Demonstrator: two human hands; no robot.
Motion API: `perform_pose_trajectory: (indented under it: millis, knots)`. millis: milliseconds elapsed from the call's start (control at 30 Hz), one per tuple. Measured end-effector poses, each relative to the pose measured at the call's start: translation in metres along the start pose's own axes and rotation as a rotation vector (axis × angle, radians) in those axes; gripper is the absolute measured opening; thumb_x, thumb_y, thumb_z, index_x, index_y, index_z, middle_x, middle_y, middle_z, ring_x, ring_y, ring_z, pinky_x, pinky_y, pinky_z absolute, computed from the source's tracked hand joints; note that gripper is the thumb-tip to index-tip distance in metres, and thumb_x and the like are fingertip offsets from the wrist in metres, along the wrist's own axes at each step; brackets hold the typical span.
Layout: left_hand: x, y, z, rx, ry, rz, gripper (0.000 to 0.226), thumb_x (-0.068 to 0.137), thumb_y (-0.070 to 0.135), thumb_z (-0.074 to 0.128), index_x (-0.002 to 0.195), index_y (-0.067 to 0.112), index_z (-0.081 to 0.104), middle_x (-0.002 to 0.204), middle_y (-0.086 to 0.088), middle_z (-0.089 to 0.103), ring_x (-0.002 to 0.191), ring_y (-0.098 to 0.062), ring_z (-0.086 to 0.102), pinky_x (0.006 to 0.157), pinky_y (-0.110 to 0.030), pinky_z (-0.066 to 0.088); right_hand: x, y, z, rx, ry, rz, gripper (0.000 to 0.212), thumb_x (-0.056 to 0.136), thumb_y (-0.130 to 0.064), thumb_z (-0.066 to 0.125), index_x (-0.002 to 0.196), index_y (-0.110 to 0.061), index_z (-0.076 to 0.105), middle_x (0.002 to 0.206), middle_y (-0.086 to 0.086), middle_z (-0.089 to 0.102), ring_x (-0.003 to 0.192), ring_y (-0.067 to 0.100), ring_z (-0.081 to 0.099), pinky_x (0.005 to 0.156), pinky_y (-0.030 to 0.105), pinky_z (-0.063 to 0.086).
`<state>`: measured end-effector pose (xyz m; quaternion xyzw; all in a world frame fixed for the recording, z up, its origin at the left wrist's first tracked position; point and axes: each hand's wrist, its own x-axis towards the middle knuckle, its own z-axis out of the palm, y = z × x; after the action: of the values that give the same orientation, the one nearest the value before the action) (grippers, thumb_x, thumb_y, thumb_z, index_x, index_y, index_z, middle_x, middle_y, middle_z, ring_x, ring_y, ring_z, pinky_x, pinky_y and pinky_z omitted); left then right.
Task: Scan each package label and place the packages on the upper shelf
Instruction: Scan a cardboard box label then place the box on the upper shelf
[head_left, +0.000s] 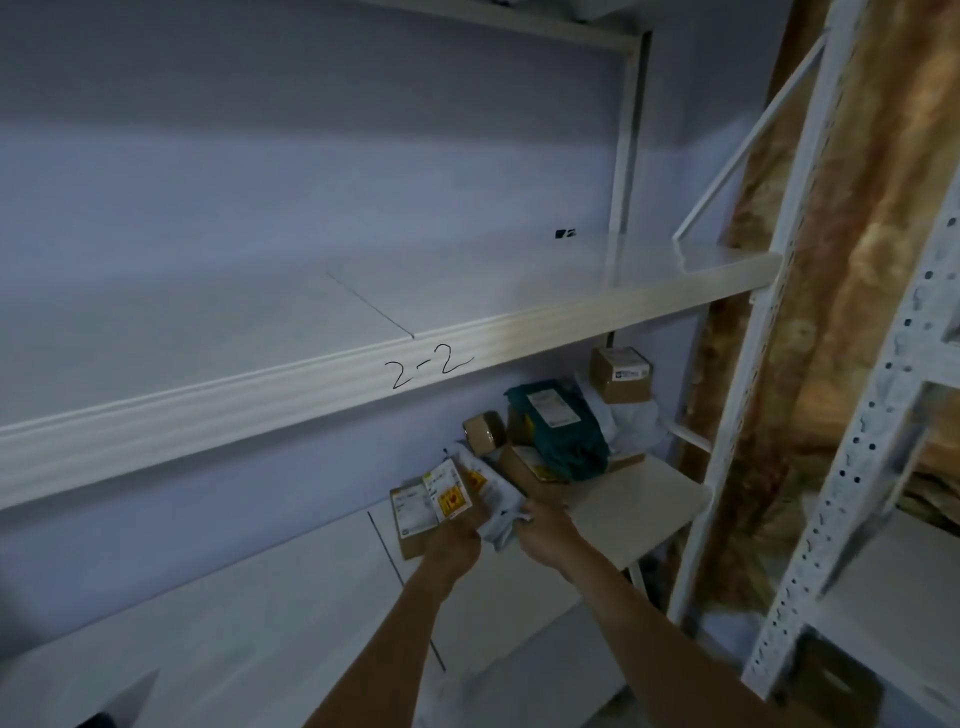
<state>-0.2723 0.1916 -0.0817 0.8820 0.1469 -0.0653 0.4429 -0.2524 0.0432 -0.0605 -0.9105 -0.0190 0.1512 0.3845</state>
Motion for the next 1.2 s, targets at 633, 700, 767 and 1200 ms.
perform_pose_trajectory:
  millis: [633,700,767,1200]
  knots:
    - [0.174,-0.040,-0.005,-0.667,-0.050,-0.394,0.014,0.101,0.018,0.044,0.096,0.017,0.057,0.105,-0.014,0.060,0.097,-0.029,0.057,0.085,-0.037,0.048,0.202,-0.026,0.042,0.098,-0.172,0.170,0.042,0.103,-0.029,0.046,0.138,-0.008,0.056,0.134,0.016,0.060,0.119,0.029,0.059,0.106,0.038,0.048]
    - [0.178,-0.039,0.000,-0.666,-0.040,-0.399,0.016,0.101,0.021,0.043,0.105,0.016,0.058,0.108,-0.014,0.062,0.100,-0.030,0.059,0.089,-0.039,0.051,0.210,-0.024,0.044,0.073,-0.225,0.182,0.041,0.103,-0.030,0.047,0.136,-0.009,0.056,0.132,0.015,0.061,0.113,0.026,0.060,0.101,0.034,0.051]
    - [0.182,-0.040,0.006,-0.660,-0.020,-0.392,0.016,0.101,0.022,0.045,0.108,0.016,0.058,0.108,-0.013,0.063,0.101,-0.030,0.062,0.086,-0.039,0.054,0.215,-0.023,0.047,0.033,-0.256,0.181,0.041,0.105,-0.028,0.043,0.140,-0.010,0.051,0.126,0.014,0.061,0.099,0.023,0.061,0.082,0.030,0.054]
    - [0.183,-0.025,0.003,-0.884,-0.075,-0.120,0.015,0.095,0.003,0.057,0.107,0.004,0.066,0.101,-0.013,0.076,0.095,-0.027,0.073,0.073,-0.037,0.060,0.245,0.012,0.031,0.484,-0.378,0.148,0.052,0.090,-0.028,0.074,0.137,-0.014,0.058,0.126,0.012,0.068,0.112,0.028,0.066,0.100,0.047,0.053]
